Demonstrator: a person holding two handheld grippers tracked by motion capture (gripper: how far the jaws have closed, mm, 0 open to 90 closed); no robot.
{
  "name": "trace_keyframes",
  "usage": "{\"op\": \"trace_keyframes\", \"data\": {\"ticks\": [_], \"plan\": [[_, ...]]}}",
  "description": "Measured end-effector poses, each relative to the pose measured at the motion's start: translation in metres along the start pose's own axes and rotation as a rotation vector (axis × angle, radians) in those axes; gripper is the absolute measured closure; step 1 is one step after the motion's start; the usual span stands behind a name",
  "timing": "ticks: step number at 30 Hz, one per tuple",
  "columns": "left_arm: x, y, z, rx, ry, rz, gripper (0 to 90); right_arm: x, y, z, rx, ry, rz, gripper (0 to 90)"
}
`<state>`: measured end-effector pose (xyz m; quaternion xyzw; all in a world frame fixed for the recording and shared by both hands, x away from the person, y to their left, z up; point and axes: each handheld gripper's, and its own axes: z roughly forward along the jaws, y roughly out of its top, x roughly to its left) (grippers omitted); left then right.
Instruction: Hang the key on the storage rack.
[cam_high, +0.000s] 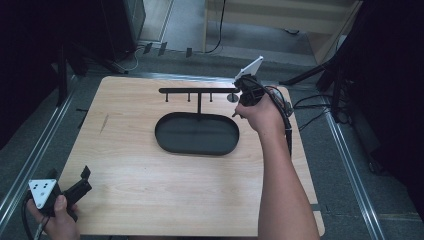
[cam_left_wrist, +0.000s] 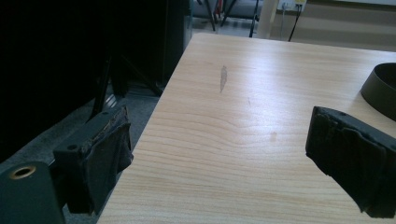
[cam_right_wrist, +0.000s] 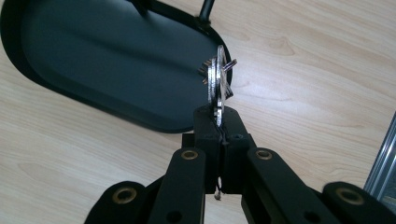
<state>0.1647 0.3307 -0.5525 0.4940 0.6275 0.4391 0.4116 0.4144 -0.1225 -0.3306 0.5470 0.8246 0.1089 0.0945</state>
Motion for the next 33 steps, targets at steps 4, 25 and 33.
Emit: {"op": "trace_keyframes", "data": {"ticks": [4, 25, 33], "plan": [[0.0, 0.0, 0.0, 0.001, 0.0, 0.001, 7.0, 0.003, 0.007, -0.001, -0.003, 0.005, 0.004, 88.1], [0.001, 0.0, 0.001, 0.001, -0.002, -0.017, 7.0, 0.015, 0.029, 0.001, 0.0, -0.022, 0.026, 87.9], [0.002, 0.0, 0.001, 0.003, -0.003, -0.024, 7.0, 0.014, 0.034, 0.0, -0.011, -0.026, 0.041, 87.9]]}}
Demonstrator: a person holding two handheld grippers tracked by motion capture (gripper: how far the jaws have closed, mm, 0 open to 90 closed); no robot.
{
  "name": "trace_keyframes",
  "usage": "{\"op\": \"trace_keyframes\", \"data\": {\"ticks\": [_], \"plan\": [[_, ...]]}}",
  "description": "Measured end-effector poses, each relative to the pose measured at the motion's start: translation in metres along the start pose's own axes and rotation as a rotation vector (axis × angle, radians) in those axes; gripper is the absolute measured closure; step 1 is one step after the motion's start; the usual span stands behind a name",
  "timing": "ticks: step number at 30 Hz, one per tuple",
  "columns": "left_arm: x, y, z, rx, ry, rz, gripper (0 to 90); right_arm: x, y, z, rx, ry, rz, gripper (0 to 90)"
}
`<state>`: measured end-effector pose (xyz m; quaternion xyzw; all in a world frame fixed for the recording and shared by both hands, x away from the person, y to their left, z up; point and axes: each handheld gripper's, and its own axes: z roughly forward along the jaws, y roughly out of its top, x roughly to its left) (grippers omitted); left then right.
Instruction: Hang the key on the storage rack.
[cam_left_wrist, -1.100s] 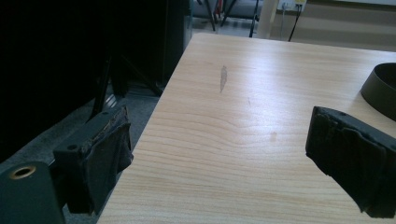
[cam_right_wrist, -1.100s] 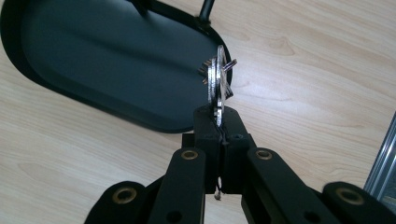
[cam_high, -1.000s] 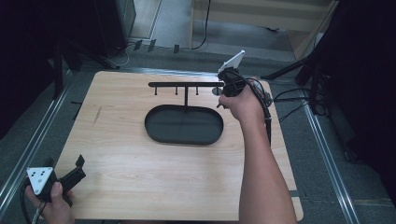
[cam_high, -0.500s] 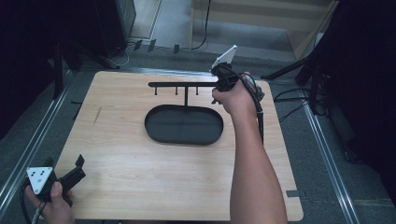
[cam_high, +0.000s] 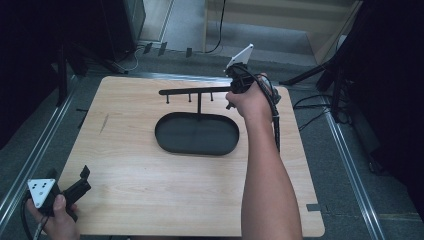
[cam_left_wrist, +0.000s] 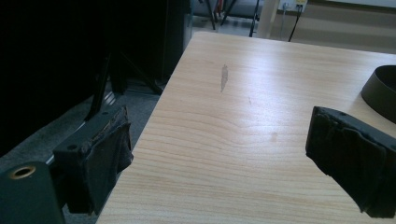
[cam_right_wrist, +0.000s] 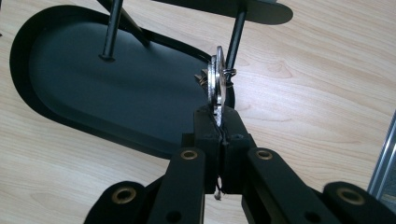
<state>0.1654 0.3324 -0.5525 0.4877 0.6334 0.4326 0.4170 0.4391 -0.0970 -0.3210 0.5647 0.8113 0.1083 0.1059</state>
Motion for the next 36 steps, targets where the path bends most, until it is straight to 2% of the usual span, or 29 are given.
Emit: {"op": "trace_keyframes", "data": {"ticks": [13, 24, 32, 34, 36], "plan": [[0.001, 0.0, 0.001, 0.003, -0.001, -0.002, 7.0, -0.007, 0.004, -0.002, -0.026, 0.002, 0.02, 87.9], [0.001, 0.0, 0.001, 0.003, -0.002, -0.005, 7.0, -0.007, 0.006, 0.001, -0.066, -0.038, 0.01, 87.6], [0.001, 0.0, 0.0, 0.001, -0.004, -0.003, 7.0, -0.012, 0.006, 0.004, -0.103, -0.065, 0.018, 87.9], [0.001, 0.0, 0.0, 0.001, -0.004, -0.004, 7.0, -0.011, 0.006, 0.005, -0.124, -0.075, 0.016, 86.4], [0.001, 0.0, 0.0, 0.002, -0.003, -0.003, 7.0, -0.011, 0.005, 0.006, -0.144, -0.086, 0.03, 78.0]]}}
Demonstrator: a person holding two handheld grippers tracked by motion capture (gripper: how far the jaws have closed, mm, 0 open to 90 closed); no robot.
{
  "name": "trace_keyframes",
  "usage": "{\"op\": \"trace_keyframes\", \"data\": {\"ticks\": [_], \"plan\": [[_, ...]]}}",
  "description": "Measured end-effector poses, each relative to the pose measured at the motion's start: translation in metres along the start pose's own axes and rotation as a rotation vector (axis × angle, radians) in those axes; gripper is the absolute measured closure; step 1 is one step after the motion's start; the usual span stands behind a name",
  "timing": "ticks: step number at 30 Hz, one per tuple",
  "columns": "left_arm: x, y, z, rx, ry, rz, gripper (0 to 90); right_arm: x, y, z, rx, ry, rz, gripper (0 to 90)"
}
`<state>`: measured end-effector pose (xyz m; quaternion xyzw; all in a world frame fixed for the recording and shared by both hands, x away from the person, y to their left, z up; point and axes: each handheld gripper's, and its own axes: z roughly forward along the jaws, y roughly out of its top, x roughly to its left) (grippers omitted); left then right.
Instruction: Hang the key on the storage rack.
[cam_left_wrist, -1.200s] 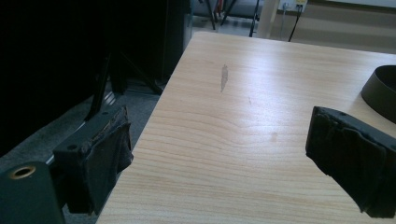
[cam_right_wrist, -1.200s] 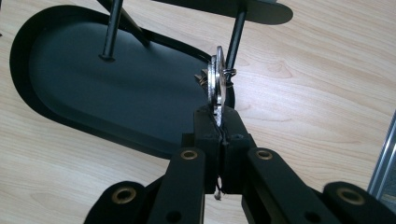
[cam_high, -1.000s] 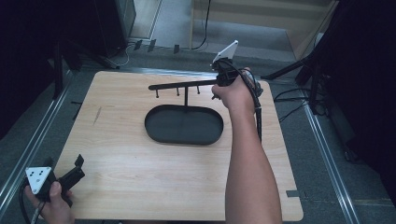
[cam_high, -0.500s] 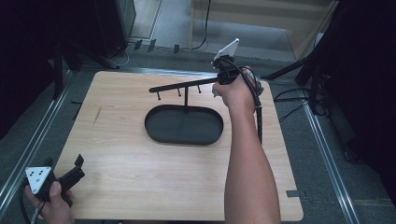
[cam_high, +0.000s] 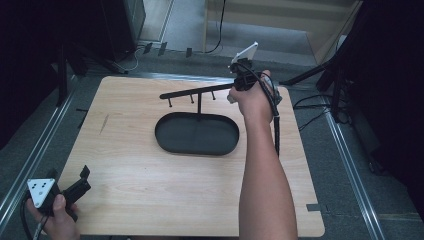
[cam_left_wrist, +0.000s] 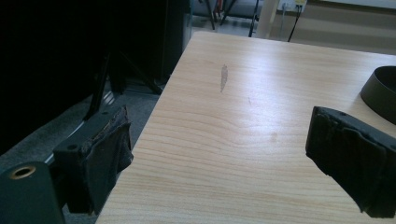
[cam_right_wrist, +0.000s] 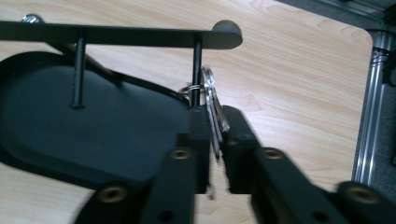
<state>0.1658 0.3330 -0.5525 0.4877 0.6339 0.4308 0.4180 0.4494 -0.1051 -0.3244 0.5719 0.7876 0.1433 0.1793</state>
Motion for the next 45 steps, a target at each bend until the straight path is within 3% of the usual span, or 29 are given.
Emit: {"op": "trace_keyframes", "data": {"ticks": [5, 16, 30, 35, 43, 45], "plan": [[0.0, 0.0, 0.0, -0.003, 0.0, 0.002, 7.0, -0.002, -0.005, 0.006, 0.022, -0.023, 0.005, 71.0], [-0.001, 0.0, 0.0, 0.0, 0.002, 0.01, 7.0, -0.017, -0.022, 0.012, 0.059, -0.001, 0.04, 68.4], [-0.002, 0.0, 0.0, 0.0, 0.003, 0.021, 7.0, -0.039, -0.055, 0.028, 0.153, 0.031, 0.081, 55.1], [-0.002, 0.0, 0.0, 0.0, 0.002, 0.02, 7.0, -0.043, -0.066, 0.036, 0.183, 0.044, 0.091, 43.9], [-0.001, 0.0, 0.0, 0.0, 0.001, 0.018, 7.0, -0.051, -0.086, 0.051, 0.209, -0.004, 0.112, 16.1], [-0.001, 0.0, 0.0, 0.001, 0.001, 0.018, 7.0, -0.054, -0.091, 0.055, 0.218, -0.011, 0.117, 13.1]]}}
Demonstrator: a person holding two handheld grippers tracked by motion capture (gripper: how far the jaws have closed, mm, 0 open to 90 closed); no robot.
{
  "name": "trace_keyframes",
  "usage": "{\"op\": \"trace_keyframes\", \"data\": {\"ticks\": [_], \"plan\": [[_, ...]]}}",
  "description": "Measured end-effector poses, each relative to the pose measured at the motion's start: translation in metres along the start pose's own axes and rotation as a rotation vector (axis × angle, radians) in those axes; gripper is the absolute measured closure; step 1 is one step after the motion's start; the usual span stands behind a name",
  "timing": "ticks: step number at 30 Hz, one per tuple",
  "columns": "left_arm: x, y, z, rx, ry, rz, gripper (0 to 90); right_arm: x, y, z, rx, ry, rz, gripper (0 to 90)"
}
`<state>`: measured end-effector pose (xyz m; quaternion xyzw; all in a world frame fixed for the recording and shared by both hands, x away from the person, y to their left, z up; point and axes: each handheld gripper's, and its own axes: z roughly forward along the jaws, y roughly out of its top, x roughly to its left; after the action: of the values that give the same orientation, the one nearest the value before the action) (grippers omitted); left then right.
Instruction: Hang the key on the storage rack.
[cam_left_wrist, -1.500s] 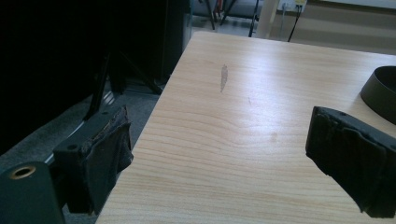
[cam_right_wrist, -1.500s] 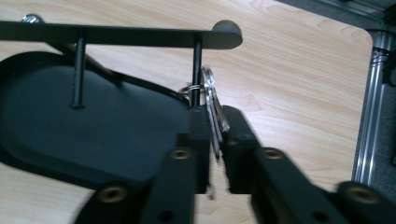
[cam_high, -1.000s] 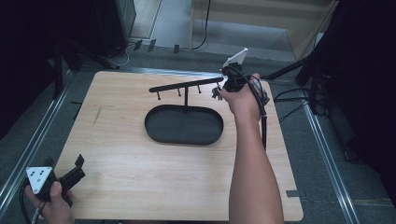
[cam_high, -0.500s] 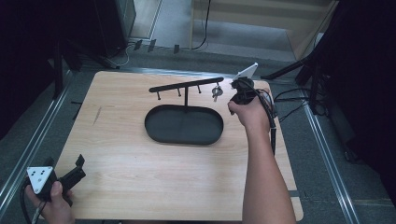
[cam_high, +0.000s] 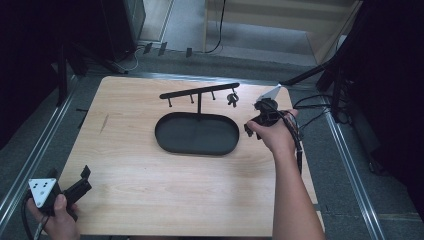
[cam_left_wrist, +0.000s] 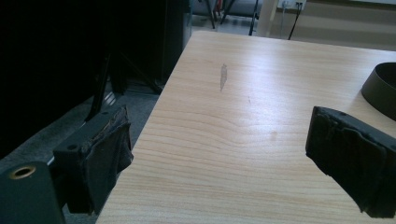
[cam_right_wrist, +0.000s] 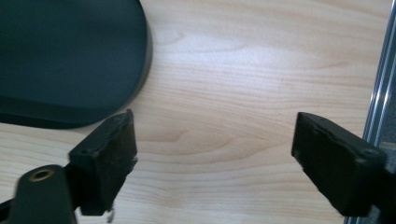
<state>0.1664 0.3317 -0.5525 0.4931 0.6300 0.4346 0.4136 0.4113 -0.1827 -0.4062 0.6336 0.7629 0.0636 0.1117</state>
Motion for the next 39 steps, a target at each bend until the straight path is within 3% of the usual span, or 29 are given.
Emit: {"op": "trace_keyframes", "data": {"ticks": [6, 18, 27, 34, 39], "plan": [[0.0, 0.0, 0.0, 0.0, 0.0, 0.001, 7.0, -0.01, -0.014, 0.014, 0.037, 0.015, 0.005, 0.3], [-0.001, 0.0, 0.0, -0.001, 0.0, 0.002, 7.0, -0.025, -0.047, 0.03, 0.027, 0.013, 0.002, 0.0], [-0.001, 0.0, 0.0, -0.003, 0.001, 0.008, 7.0, -0.041, -0.076, 0.043, 0.011, 0.031, 0.03, 0.0], [-0.002, 0.0, 0.0, 0.0, 0.003, 0.015, 7.0, -0.054, -0.106, 0.051, -0.07, 0.055, 0.055, 0.0], [-0.002, 0.0, -0.001, -0.002, 0.003, 0.015, 7.0, -0.066, -0.13, 0.055, -0.194, 0.077, 0.076, 0.0]]}}
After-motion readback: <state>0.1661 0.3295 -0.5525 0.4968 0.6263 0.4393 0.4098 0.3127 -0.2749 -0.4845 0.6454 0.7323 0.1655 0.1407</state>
